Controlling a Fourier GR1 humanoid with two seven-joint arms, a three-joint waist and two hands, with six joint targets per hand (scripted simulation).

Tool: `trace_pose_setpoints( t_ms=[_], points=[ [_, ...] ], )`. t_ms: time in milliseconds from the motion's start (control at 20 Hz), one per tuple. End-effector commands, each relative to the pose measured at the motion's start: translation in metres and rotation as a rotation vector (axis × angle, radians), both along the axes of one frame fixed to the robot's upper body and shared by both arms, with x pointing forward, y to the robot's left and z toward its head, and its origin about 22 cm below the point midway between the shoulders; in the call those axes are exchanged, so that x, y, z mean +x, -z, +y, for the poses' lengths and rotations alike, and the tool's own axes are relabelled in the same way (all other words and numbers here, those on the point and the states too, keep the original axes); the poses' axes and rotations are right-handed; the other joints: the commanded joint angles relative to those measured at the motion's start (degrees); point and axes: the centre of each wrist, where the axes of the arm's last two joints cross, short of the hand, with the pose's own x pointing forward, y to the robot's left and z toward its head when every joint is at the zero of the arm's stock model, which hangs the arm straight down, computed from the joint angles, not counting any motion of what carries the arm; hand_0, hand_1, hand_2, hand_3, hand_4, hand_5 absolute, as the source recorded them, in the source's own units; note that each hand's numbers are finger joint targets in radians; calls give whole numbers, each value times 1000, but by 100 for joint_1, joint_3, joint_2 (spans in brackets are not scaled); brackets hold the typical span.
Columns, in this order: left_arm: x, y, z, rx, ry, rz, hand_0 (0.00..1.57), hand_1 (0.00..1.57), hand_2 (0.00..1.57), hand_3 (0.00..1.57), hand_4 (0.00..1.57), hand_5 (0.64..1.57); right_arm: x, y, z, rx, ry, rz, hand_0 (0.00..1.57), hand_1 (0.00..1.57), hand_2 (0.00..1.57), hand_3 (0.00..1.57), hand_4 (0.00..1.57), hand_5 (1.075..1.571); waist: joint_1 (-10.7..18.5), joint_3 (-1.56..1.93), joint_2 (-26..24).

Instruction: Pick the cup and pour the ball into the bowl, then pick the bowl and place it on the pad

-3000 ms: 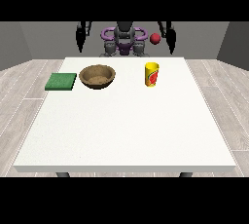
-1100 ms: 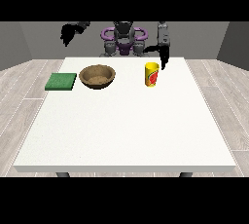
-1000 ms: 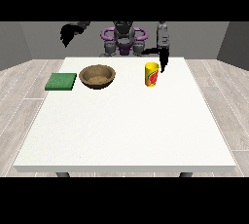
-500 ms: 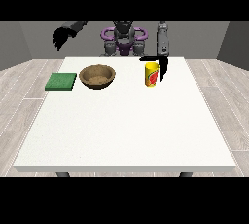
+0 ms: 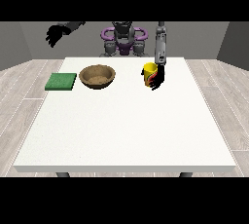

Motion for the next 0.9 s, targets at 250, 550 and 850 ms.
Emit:
trace_pose_setpoints(
  t_ms=[250,550,850],
  points=[
    [-9,21,4,136,-122,16,1286,1286,1571,1571,1391,1447,-13,-2,-54,-2,-24,9,0,0,0,149,631,1565,-281,3,-40],
    [17,-6,-39,385,-92,105,1289,1289,1571,1571,1411,1446,-4,20,-60,25,36,193,0,0,0,327,639,1565,55,11,-1167],
    [36,-26,-51,897,-126,27,1362,1362,1571,1571,1448,1533,5,26,-75,24,57,227,0,0,0,174,643,1562,85,55,-1344]
  ],
)
